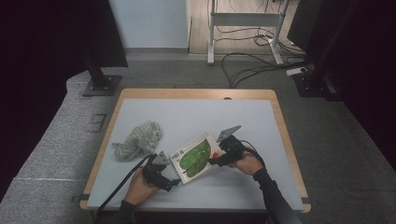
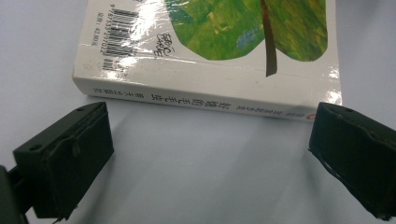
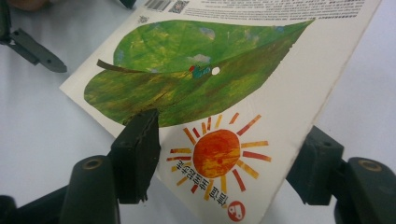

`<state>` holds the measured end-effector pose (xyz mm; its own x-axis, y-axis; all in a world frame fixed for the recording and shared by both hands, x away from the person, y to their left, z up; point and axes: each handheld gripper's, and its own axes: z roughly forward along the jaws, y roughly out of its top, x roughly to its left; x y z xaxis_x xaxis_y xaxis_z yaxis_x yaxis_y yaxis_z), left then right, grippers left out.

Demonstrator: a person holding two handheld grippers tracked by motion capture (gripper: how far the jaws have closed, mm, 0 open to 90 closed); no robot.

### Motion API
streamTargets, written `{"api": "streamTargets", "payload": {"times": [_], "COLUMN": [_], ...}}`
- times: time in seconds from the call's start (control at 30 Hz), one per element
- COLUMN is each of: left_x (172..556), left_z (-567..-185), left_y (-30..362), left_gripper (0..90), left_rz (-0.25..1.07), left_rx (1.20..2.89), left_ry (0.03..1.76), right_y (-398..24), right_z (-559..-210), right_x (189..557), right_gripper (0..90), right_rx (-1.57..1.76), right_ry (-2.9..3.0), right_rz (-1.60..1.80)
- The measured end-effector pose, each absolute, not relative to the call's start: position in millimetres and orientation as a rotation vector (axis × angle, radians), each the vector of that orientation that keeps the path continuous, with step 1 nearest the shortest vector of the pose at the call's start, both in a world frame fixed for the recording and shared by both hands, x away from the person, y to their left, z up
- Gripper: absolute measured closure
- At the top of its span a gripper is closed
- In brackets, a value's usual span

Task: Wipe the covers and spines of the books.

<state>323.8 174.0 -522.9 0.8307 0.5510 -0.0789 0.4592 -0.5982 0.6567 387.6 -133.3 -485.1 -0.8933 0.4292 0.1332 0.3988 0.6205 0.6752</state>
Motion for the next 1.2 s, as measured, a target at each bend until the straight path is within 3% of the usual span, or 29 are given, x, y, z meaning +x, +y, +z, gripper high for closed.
{"api": "streamTargets", "payload": {"times": [1.2], "left_x": [330.6], "left_z": [-513.1], "left_y": [170.6], "left_gripper": [0.0], "left_rz": [0.134], "left_rx": [2.285], "left_ry": [0.758], "right_y": [-149.7], "right_z": [-497.9], "right_x": [360.4], "right_gripper": [42.5], "right_rx": [0.715], "right_ry": [2.73], "right_rz": [1.191]}}
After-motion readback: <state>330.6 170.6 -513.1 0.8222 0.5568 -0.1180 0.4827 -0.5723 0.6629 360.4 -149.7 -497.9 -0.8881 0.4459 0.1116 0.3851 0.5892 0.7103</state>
